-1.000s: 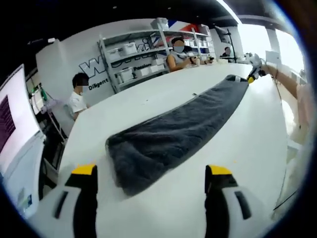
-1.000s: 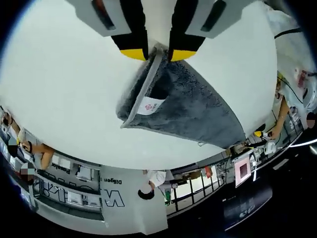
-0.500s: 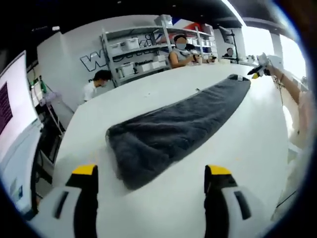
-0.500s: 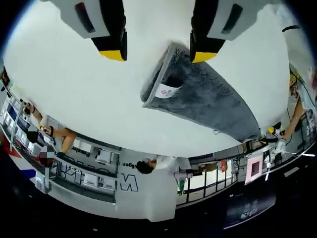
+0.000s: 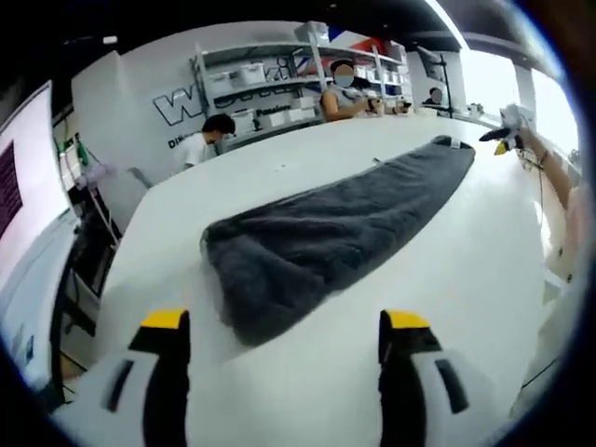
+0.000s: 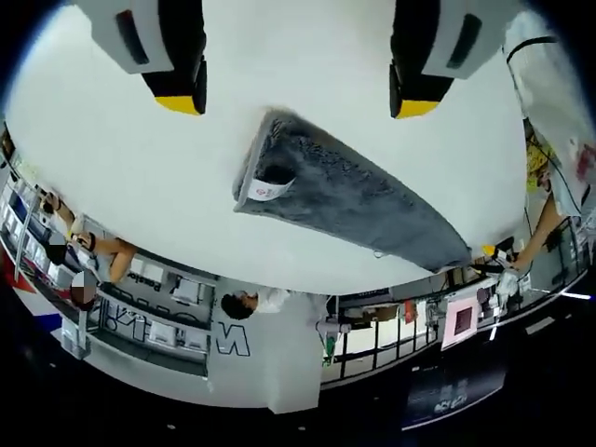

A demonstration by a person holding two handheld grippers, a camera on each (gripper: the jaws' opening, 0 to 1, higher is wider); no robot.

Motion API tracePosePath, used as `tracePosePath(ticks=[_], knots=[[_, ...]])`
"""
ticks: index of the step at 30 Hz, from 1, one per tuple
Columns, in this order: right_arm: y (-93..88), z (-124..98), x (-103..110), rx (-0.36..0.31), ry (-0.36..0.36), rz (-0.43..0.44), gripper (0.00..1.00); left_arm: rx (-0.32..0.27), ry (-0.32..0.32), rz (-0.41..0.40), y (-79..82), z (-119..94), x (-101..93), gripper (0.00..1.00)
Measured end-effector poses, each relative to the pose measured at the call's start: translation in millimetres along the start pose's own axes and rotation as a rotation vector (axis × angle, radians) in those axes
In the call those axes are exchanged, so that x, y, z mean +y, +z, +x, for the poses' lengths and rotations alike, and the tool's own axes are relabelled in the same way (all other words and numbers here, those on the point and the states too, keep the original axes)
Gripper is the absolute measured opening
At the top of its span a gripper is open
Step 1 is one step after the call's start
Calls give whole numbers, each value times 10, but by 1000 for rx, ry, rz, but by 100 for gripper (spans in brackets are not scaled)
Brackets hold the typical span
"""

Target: Fold the towel on the table until its edges align and the towel forms a compact rectangular stack.

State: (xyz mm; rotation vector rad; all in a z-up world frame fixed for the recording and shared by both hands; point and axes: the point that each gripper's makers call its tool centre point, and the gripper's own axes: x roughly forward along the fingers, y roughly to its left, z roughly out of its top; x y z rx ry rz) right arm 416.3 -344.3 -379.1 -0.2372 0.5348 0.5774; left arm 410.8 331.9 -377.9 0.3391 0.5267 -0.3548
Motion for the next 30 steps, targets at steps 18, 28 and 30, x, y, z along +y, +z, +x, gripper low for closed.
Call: tracePosePath(ticks=[18, 28, 30], knots=[[-167, -115, 368, -21, 51, 23, 98, 32, -39, -55, -134, 138, 63, 74], [-195, -118, 366, -23, 51, 21, 95, 28, -21, -70, -89, 181, 122, 43], [-209, -113, 387, -21, 57, 22, 95, 31, -20, -67, -92, 184, 122, 41]])
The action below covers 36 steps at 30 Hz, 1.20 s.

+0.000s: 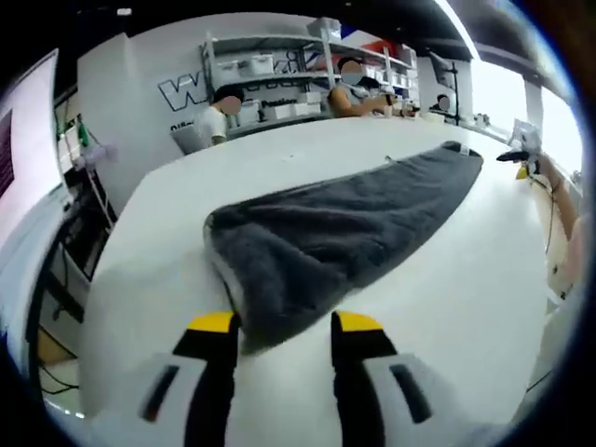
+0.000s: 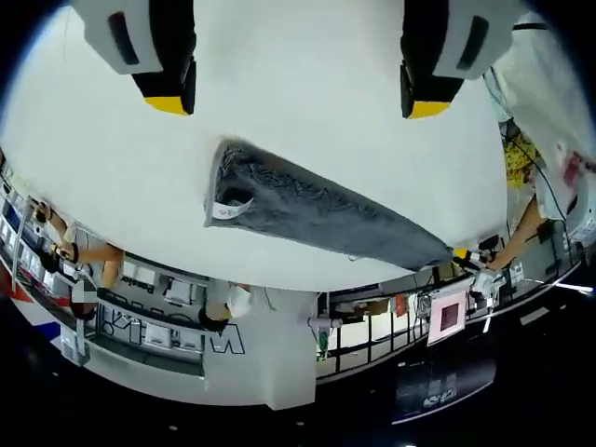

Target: Fold the towel on the table until its edges align and the towel forms a compact rectangular stack.

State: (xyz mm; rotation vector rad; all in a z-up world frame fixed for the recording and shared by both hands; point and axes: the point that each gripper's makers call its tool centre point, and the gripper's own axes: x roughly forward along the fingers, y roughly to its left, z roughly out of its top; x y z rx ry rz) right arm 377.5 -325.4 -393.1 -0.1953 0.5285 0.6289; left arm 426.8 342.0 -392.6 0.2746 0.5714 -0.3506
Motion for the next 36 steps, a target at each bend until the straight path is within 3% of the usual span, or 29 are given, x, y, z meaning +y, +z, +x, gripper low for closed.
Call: tracePosePath(ticks=[5, 12, 19, 27, 30, 32, 36], knots=[[-32, 29, 46, -1, 18, 1, 93, 7, 27, 9, -7, -1, 57, 22], [-77, 42, 50, 1, 22, 10, 92, 10, 61, 14, 3, -15, 137, 9], [-103, 40, 57, 7, 23, 12, 92, 22, 83, 40, 59, -36, 168, 8], [-90, 14, 37, 0, 17, 12, 91, 1, 115, 65, 302, -211, 292, 8], [-111, 11, 31, 3, 16, 13, 91, -21, 97, 40, 360, -278, 307, 8], [-126, 12, 32, 7, 17, 13, 91, -5, 95, 37, 326, -279, 324, 8], [-139, 8, 26, 9, 15, 14, 91, 103, 80, 44, 68, -188, 307, 8]])
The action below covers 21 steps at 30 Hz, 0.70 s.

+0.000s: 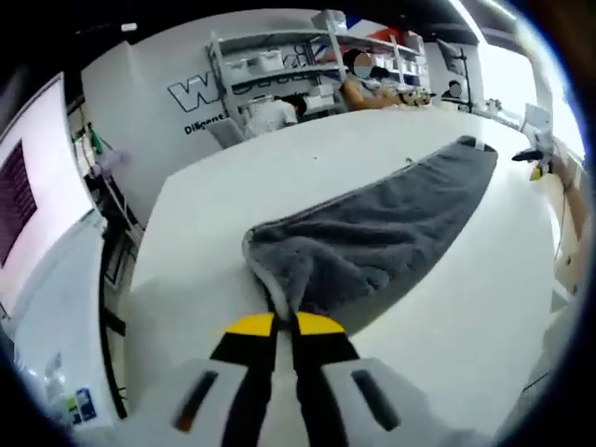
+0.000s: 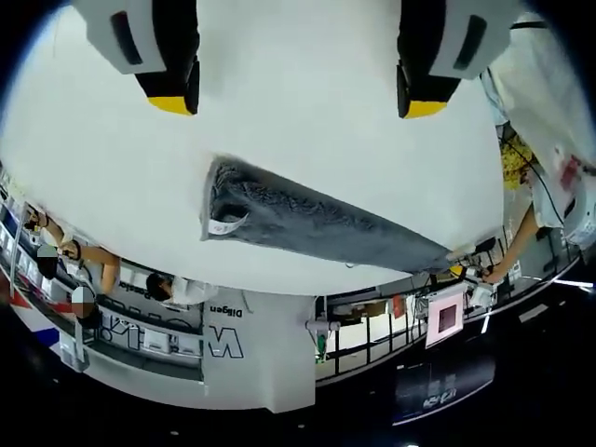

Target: Fold the towel on the table until its edges align and the towel forms a compact rectangular stack.

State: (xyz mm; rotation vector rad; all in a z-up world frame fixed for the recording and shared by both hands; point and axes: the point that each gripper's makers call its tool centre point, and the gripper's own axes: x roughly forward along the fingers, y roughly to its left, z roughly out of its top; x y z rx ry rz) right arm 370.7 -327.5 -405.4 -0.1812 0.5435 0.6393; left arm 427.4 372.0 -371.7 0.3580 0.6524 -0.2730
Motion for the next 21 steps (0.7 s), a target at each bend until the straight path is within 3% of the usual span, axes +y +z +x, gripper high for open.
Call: tracePosePath(ticks=[6, 13, 21], knots=[[-11, -13, -7, 6, -3, 0, 91, 99, -4, 44, -277, 197, -86, 9], [4, -43, 12, 7, -3, -9, 91, 97, 6, 48, -269, 175, -77, 11], [-29, -48, 19, 11, 0, -3, 92, 63, 33, 17, -281, 76, -59, 25]])
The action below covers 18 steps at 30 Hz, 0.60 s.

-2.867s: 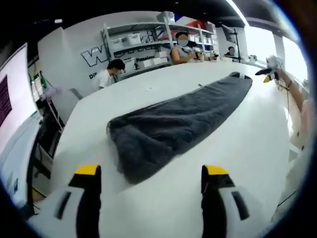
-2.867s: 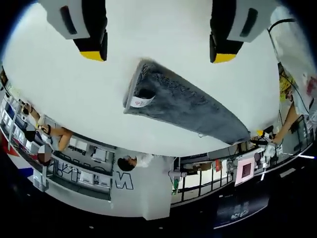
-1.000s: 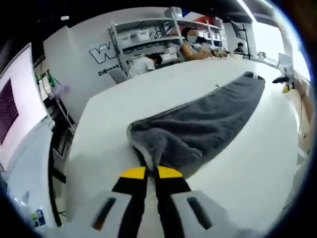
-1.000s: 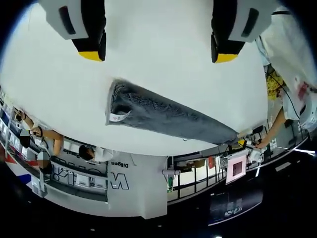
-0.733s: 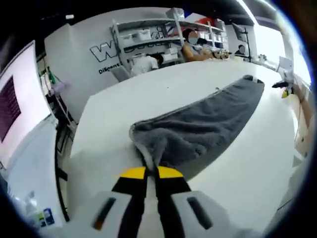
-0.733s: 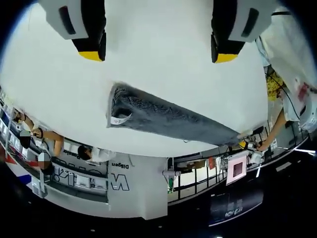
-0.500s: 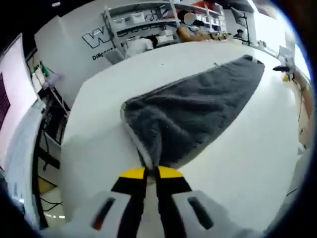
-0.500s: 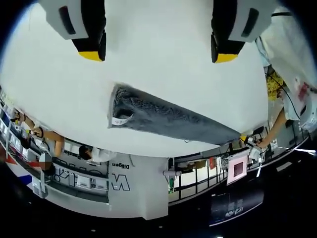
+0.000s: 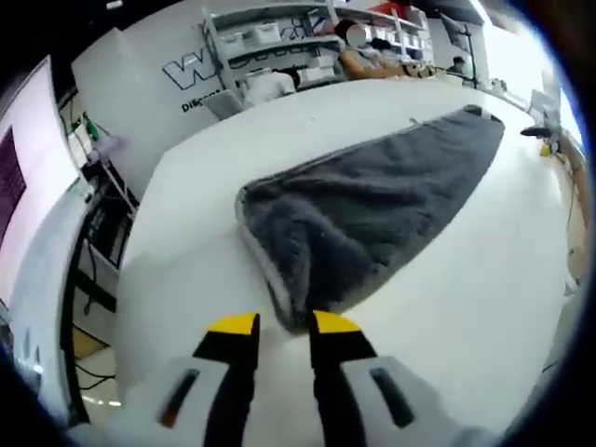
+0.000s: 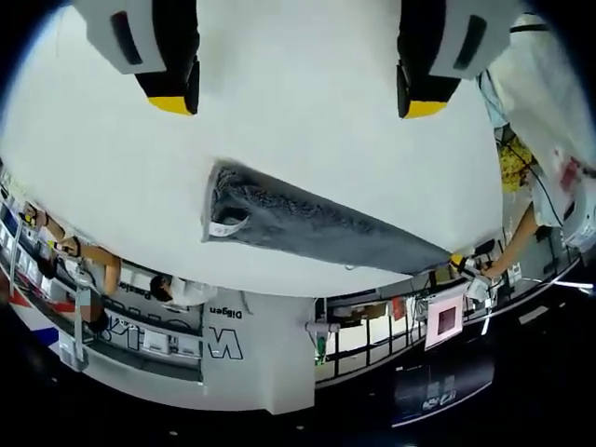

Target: Fold the towel on the table until its edges align and the towel forms a compact rectangular stack.

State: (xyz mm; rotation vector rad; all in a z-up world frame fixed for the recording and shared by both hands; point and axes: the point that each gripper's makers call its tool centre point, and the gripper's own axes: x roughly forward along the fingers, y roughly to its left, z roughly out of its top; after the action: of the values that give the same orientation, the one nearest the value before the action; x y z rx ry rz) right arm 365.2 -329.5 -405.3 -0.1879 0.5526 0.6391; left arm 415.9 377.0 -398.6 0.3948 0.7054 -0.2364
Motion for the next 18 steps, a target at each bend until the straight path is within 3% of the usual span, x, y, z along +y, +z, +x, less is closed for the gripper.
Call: tracePosePath(ticks=[3, 8, 13, 18], knots=[[38, -13, 2, -17, 0, 5, 92, 0, -28, 1, -32, -55, -106, 34], [55, 5, 19, -18, 4, 10, 96, -34, -28, 0, 12, -192, -177, 61], [74, 29, 37, -25, 12, 11, 96, -81, -102, 1, 82, -268, -398, 65], [72, 50, 44, -27, 18, 14, 96, -80, -115, 7, 59, -240, -531, 84]])
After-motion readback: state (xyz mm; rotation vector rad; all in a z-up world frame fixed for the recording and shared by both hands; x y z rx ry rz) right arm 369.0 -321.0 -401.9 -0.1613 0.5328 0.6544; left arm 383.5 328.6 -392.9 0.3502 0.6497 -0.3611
